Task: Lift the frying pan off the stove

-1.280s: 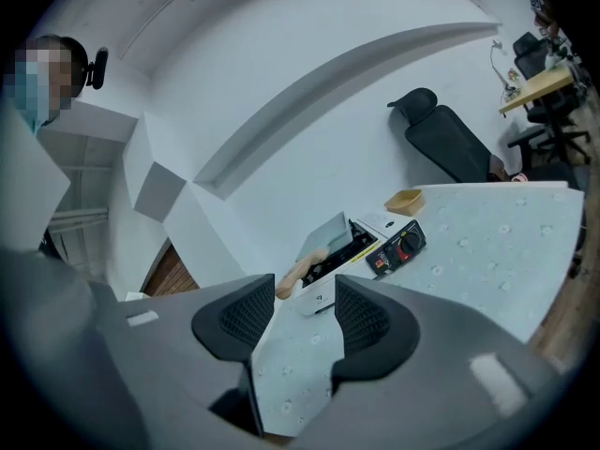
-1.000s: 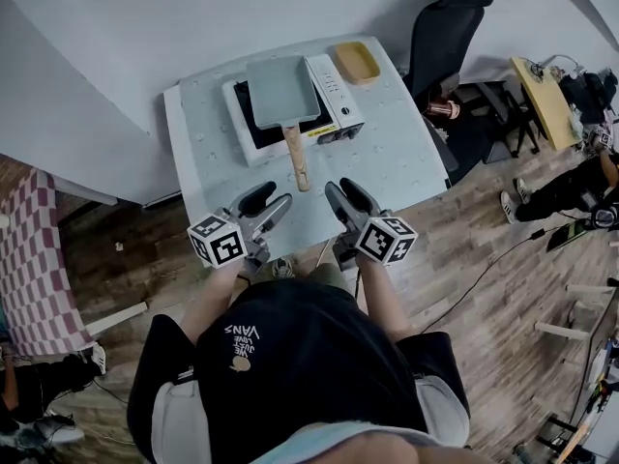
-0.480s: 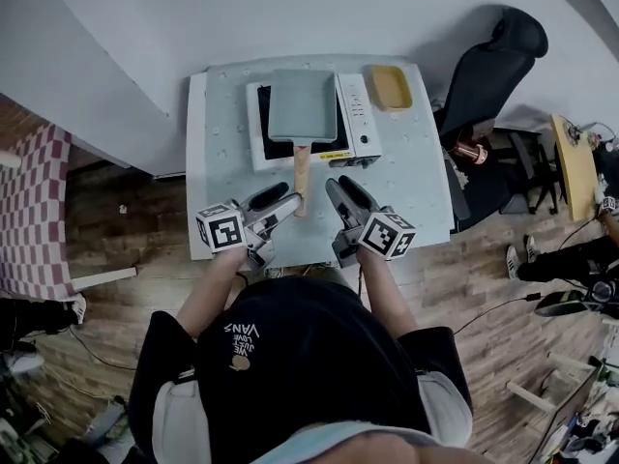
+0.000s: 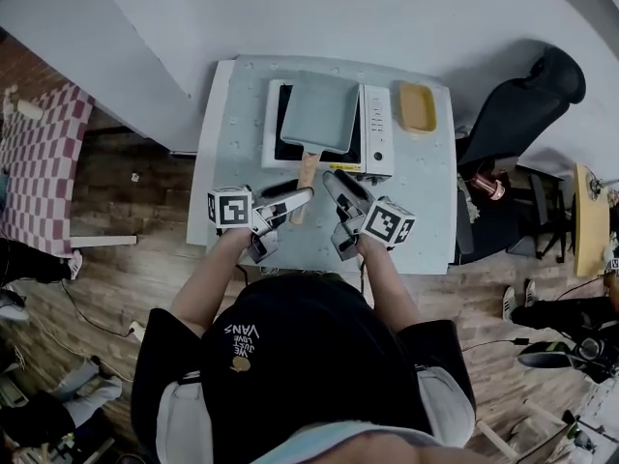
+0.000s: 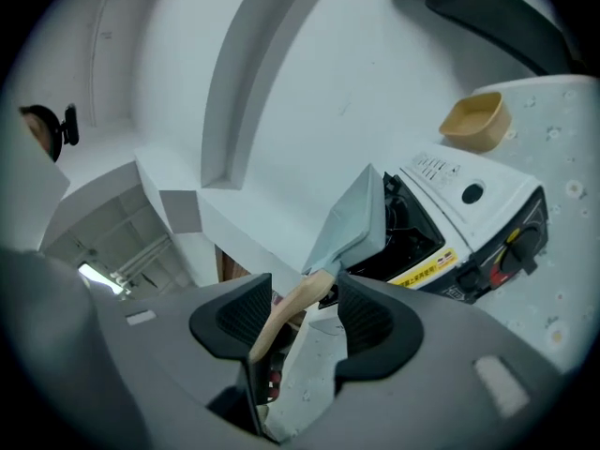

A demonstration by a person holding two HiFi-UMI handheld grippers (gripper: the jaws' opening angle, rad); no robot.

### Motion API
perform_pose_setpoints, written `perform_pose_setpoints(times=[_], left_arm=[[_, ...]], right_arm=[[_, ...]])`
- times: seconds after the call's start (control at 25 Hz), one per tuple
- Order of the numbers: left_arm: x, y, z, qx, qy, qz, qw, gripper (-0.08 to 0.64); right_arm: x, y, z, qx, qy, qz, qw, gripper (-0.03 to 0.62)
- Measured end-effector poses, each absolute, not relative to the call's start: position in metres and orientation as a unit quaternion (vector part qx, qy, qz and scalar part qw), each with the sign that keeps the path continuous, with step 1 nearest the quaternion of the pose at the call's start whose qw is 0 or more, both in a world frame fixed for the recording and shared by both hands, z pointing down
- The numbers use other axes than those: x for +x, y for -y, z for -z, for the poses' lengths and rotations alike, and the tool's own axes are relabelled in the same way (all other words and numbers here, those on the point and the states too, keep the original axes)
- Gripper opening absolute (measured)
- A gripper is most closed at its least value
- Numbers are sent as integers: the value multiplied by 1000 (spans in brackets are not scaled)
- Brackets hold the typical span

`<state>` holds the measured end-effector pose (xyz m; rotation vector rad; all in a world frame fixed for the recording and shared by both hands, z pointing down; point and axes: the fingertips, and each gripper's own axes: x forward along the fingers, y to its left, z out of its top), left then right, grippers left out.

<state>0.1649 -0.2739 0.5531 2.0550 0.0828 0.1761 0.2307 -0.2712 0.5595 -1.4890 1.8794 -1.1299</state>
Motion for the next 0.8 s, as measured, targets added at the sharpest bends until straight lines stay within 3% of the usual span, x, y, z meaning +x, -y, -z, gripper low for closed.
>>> perform_pose_setpoints(times=[0.4, 0.72, 0.8], left_arm=[[171, 272, -560, 848, -43, -94, 520, 294], [179, 264, -566, 836, -55, -112, 535, 288], [179, 261, -567, 830, -64, -116, 541, 249]], right_arm=[[217, 303, -574, -464, -664, 504, 299, 236], [221, 309, -601, -465, -620, 570, 273, 250], [218, 315, -600, -446, -625, 574, 285, 250]])
